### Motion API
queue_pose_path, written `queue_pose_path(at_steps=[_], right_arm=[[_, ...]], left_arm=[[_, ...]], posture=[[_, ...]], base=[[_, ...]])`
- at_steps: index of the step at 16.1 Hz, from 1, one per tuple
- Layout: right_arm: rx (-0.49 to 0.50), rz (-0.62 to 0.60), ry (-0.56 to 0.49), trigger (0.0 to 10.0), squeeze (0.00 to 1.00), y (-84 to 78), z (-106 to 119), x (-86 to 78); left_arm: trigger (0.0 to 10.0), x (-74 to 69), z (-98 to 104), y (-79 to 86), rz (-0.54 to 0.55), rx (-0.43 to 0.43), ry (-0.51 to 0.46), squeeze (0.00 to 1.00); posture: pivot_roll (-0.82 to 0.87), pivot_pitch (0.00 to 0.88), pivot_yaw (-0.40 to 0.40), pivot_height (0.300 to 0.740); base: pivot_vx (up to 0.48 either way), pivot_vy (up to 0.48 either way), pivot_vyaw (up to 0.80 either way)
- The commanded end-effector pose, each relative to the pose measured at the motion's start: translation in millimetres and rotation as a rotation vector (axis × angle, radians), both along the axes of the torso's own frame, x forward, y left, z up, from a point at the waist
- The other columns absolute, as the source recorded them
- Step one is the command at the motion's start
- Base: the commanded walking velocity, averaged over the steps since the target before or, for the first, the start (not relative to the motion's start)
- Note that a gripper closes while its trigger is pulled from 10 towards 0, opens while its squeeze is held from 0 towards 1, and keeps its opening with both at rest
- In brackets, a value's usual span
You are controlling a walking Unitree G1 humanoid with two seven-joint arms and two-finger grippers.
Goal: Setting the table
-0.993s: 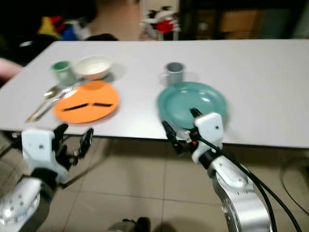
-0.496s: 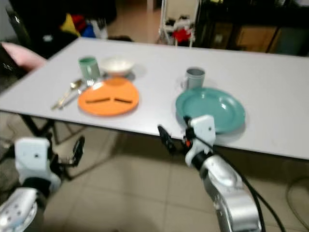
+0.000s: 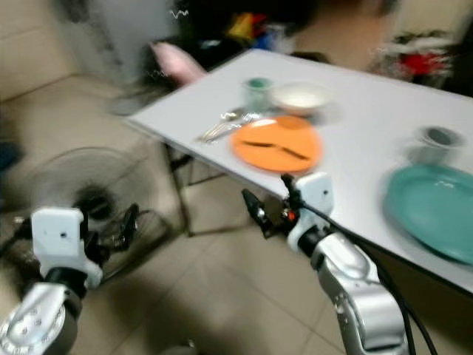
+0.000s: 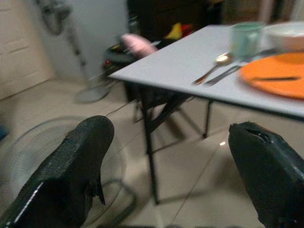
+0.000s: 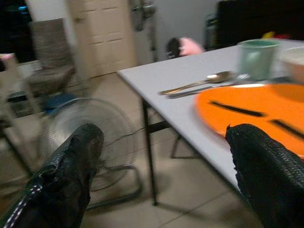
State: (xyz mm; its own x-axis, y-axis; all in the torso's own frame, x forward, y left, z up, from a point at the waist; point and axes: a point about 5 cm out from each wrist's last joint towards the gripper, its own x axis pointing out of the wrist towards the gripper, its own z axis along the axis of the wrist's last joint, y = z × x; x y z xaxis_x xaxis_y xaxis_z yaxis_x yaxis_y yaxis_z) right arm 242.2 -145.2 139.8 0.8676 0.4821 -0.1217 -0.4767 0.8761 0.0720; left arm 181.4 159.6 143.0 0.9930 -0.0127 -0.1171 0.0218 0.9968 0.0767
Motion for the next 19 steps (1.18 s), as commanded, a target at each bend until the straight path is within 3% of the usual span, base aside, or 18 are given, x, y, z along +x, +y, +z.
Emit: queue_pose_path(at_steps=[1, 5, 17, 19], right_arm=[[0.021, 0.044, 0.011, 10.0, 1.00, 6.1, 0.7, 0.2], [0.072, 0.052, 0.038, 10.0, 1.00, 5.1, -3.5, 4.0], [0.135, 0.063, 0.045, 10.0, 1.00, -2.2, -2.9, -5.4], [0.153, 0.068, 0.032, 10.0, 1.00, -3.4, 0.1, -2.7]], left_arm=[[10.0, 0.7, 3.1, 4.5, 0.029, 0.025, -0.012, 0.00], [10.0, -7.6, 5.3, 7.4, 0.055, 0.041, -0.008, 0.00], [10.0, -2.7, 18.9, 9.1, 0.031, 0.086, -0.045, 0.00], [10.0, -1.2, 27.6, 12.0, 0.054, 0.093, -0.086, 0.00]], posture=[[0.01, 0.000, 0.045, 0.740], [0.04, 0.000, 0.026, 0.740], [0.03, 0.000, 0.050, 0.740], [0.04, 0.000, 0.042, 0.740]], base=[[0.000, 0.244, 0.80], [0.000, 0.318, 0.80], [0.000, 0.395, 0.80], [0.000, 0.176, 0.00]])
